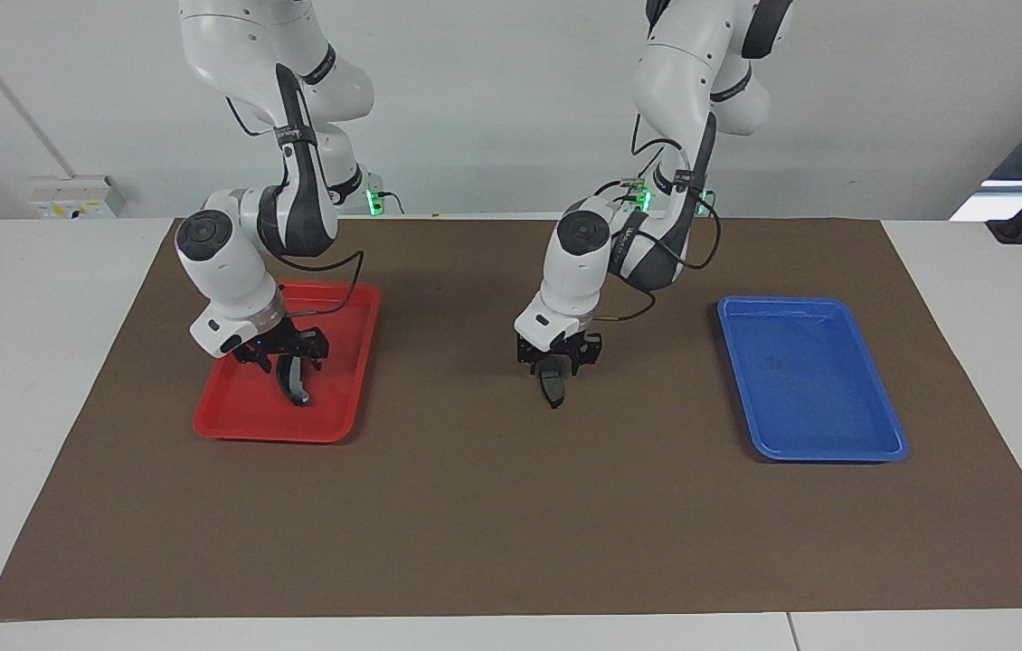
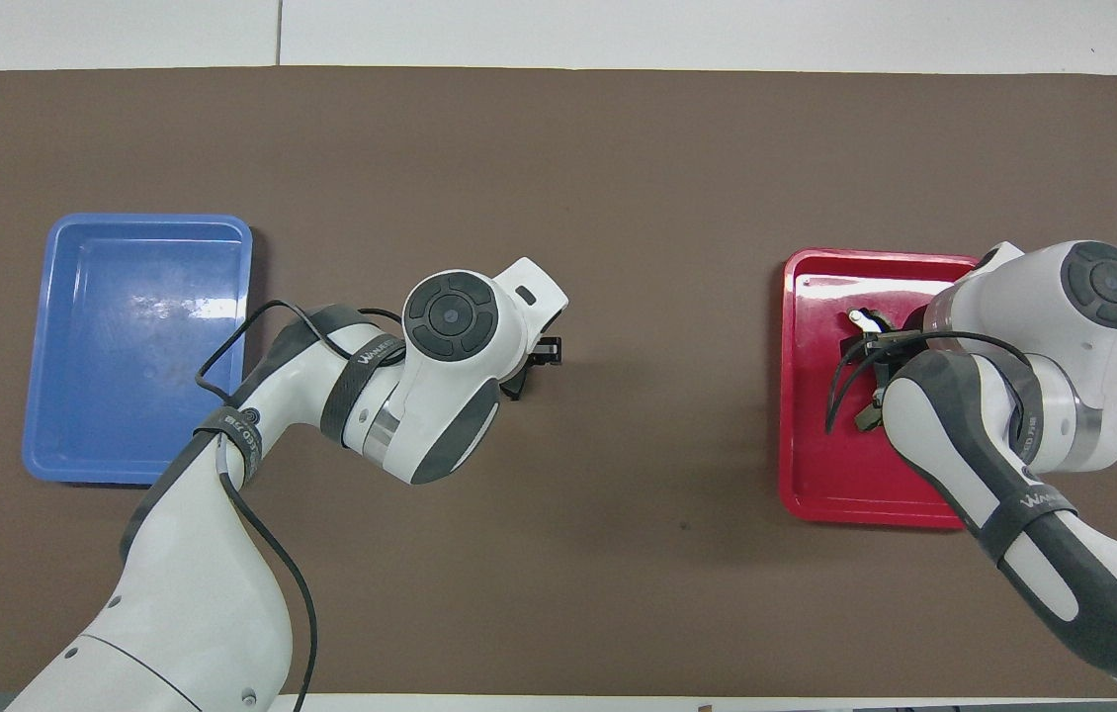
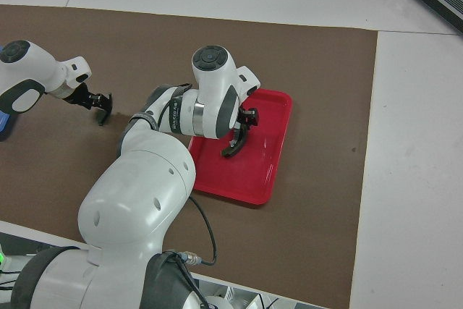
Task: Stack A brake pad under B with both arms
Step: 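Place the pad mid-table with the left gripper while the right gripper grasps the other pad, then withdraw the left gripper to rest while the right gripper lifts its pad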
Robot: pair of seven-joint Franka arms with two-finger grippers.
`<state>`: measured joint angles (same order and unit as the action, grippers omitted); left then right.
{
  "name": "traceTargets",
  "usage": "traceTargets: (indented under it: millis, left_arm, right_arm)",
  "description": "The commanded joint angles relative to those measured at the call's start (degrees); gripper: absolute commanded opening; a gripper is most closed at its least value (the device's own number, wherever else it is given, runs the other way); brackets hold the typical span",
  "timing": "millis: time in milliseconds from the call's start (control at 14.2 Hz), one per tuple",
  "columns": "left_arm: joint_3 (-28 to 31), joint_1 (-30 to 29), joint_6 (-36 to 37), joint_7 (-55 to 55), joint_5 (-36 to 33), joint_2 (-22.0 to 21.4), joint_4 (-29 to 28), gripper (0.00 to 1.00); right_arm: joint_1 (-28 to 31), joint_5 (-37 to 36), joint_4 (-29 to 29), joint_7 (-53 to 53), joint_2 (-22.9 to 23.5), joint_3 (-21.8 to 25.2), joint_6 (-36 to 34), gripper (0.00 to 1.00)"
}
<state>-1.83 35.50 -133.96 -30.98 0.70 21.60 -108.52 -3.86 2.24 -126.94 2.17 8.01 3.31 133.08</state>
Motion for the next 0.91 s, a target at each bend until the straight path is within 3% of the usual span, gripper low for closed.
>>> traceTargets:
  millis: [0,211,421,632,842]
  left_arm:
    - [0.69,-2.88,3.17,0.74,0.45,-4.36,-0.38,1.0]
    - [0.78,-7.36,7.65,1.27,0.45,-8.58,-0.55,1.0]
    - [0.69,-14.56,13.27,9.59,0.36,-12.8,-0.55,1.0]
    - [0.69,-22.29,17.76,18.99,0.36,-17.11,-0.2,1.0]
    - [0.69,-29.33,22.85,28.75,0.36,-20.89,1.2,1.0]
  right_arm:
    - [0.87,0.93,-1.82,0.9,-0.54,-0.32,1.4,0.88]
    - [1.4,0.93,-2.43,2.21,-0.8,-0.32,1.4,0.84]
    - [1.84,0.93,-2.79,3.19,-0.89,-0.32,1.4,0.67]
    - [1.84,0.93,-2.79,3.45,-0.89,-0.32,1.05,0.4]
    - [1.84,0.93,-2.79,3.45,-0.98,-0.32,0.52,0.01]
